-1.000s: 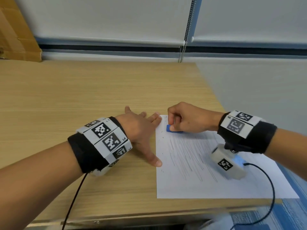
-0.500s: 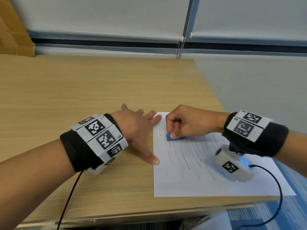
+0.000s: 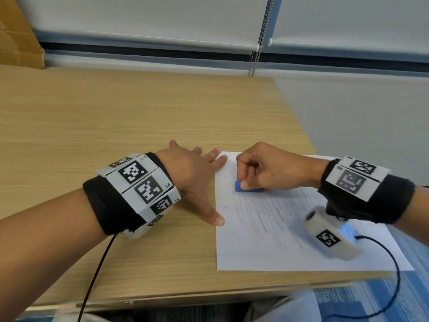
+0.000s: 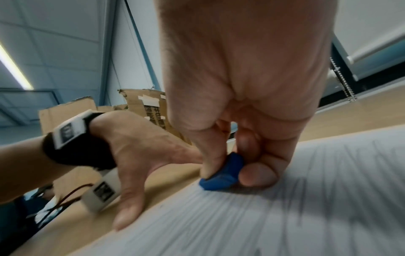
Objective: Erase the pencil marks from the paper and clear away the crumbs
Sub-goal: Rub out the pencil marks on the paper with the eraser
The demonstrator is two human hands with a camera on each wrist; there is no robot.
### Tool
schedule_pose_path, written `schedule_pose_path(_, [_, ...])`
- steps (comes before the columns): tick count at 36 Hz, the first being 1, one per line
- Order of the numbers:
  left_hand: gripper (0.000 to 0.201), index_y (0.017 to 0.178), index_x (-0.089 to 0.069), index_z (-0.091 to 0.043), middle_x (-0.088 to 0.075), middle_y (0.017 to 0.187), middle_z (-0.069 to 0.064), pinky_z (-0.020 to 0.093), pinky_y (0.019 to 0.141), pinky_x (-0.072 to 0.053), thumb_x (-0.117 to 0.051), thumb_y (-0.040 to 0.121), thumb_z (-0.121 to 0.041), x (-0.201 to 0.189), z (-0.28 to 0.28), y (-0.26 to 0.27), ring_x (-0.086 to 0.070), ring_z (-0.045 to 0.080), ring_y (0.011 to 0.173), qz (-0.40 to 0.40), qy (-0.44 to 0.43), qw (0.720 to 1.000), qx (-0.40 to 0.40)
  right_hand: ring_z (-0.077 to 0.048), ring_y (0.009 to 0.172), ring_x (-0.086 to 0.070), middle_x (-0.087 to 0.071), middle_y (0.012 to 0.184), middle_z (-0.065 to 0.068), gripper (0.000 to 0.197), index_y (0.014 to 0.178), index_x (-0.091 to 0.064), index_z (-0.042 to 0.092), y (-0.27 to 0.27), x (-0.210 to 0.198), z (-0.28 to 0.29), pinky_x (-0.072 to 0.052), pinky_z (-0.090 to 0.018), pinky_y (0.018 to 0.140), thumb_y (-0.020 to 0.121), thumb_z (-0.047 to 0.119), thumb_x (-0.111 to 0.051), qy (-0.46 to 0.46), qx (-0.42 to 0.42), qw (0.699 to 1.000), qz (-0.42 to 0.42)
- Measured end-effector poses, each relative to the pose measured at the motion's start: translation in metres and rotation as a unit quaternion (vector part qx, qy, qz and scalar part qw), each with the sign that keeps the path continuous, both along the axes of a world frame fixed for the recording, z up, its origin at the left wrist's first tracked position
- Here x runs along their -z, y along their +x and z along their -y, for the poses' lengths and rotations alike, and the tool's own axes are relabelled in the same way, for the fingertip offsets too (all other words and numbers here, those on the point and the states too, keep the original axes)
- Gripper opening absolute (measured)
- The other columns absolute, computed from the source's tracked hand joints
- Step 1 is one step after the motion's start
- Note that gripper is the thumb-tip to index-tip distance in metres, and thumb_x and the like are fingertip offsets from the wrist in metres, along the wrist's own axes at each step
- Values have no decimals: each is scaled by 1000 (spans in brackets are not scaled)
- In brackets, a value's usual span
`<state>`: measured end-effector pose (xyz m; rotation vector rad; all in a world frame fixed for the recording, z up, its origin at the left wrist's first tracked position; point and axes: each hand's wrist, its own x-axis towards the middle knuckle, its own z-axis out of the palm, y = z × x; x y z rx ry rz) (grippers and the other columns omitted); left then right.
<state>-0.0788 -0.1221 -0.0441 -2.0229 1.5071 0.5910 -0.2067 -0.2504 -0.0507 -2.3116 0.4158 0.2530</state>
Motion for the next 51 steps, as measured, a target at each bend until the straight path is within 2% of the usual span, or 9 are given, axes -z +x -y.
schedule_pose_path(4, [140,146,30,-29,33,154,-13,69,108,4,-56,55,-90,1,0,0,13,23,149,4,-3,1000,3,-15,53,-54,-63,64,-11,6,81,-66,3,-7,-4,-10,-47,-25,56,82,6,-71,23,-76,994,-73])
schedule_pose_path(10, [139,144,33,-32,34,153,-15,70,107,4,-56,55,-90,0,2,-2,14,23,148,1,10,1000,-6,-24,57,-59,-63,67,-13,11,76,-62,14,11,2,-1,-53,-35,59,83,9,-68,-28,15,999,28])
schedule_pose_path(16, [140,146,31,-30,34,154,-14,71,107,2,-58,55,-89,-1,3,-1,13,24,149,1,11,1000,-5,-13,48,-54,-61,62,-12,5,79,-65,4,2,-4,-5,-49,-28,55,83,3,-68,30,-71,996,-53])
schedule_pose_path(21, [140,144,33,-33,33,153,-15,71,107,3,-58,54,-89,0,2,0,14,23,148,-5,9,1000,-8,-22,51,-57,-59,59,-4,15,74,-61,15,12,1,1,-53,-38,58,85,7,-67,-13,10,1000,25])
schedule_pose_path(27, [140,146,31,-29,34,154,-12,71,107,2,-57,56,-89,0,3,-2,13,24,149,7,13,1000,-3,-20,52,-54,-60,62,-12,6,79,-64,2,-1,0,-10,-50,-30,53,84,3,-68,64,-71,994,-50])
schedule_pose_path(35, [141,146,31,-31,34,153,-16,72,106,2,-57,53,-90,0,1,0,15,23,148,-4,13,1000,-5,-19,47,-54,-57,54,0,12,76,-60,11,7,3,-7,-50,-31,51,85,6,-67,16,-20,999,22])
schedule_pose_path(39, [141,146,30,-31,33,153,-17,74,106,-5,-56,53,-92,1,0,2,14,21,148,-3,6,1000,0,-23,53,-55,-63,71,-21,6,83,-62,3,-3,0,-14,-48,-23,52,85,6,-67,65,-97,991,-63])
schedule_pose_path(45, [141,146,31,-34,35,152,-17,59,114,-16,-60,53,-89,0,-1,1,18,20,147,-23,12,1000,-14,-15,42,-53,-56,51,3,13,77,-59,13,1,2,-6,-47,-27,49,85,7,-67,-1,-9,1000,18])
schedule_pose_path(51, [139,146,30,-28,35,153,-13,51,116,-15,-61,59,-85,-3,-1,-3,19,22,147,-19,9,1000,-6,-19,49,-51,-63,71,-22,5,86,-62,1,-17,-5,-21,-44,-18,51,87,5,-66,66,-110,988,-81])
